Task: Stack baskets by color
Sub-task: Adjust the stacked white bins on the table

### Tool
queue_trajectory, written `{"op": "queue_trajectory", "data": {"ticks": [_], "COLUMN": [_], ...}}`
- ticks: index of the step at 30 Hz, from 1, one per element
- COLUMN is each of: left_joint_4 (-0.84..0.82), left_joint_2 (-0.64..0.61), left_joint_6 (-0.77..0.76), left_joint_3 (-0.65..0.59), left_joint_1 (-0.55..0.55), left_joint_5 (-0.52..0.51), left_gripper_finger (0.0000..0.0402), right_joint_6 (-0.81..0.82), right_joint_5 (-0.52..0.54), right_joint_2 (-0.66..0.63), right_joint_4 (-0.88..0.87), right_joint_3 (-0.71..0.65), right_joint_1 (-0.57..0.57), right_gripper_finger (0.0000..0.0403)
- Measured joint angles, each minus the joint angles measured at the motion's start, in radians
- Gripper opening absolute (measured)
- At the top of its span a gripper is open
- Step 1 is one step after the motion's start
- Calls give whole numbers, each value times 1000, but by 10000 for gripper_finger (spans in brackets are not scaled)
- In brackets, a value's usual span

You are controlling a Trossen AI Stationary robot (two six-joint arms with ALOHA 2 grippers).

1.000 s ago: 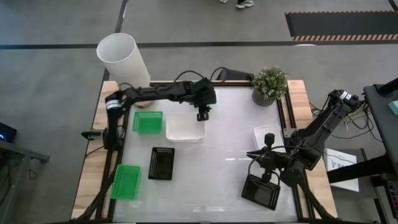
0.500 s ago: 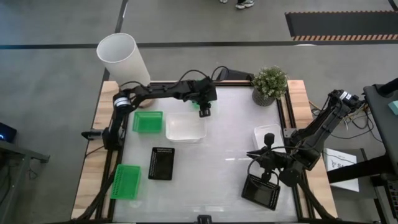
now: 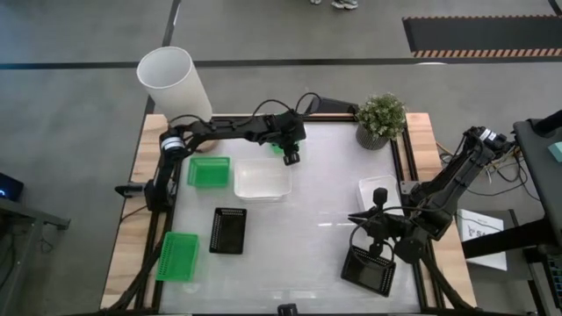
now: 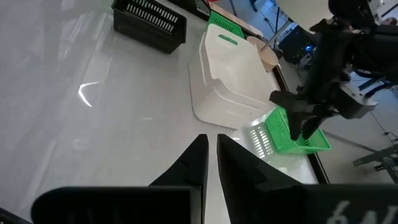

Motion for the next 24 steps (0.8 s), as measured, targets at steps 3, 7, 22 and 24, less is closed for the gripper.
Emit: {"op": "queue_trajectory", "data": {"ticks": [3,7,22,24], "left_joint_4": [54,73,79,73], "left_joint_2": [0,0,0,-11], "left_joint_6": [-11,-11,-17,-16], "left_joint_3": [-29,-40,-69,-66], "left_joint_1": [-1,0,1,0], "left_joint_5": [0,-13,-22,-22], "left_gripper_finger": [141,141,141,141], "right_joint_6": [-1,0,0,0], "right_joint_5": [0,0,0,0], "right_joint_2": [0,0,0,0], "right_joint_4": [0,0,0,0], "right_joint_3": [0,0,0,0], "right_joint_1": [0,0,0,0], "right_gripper_finger": [27,27,27,27]}}
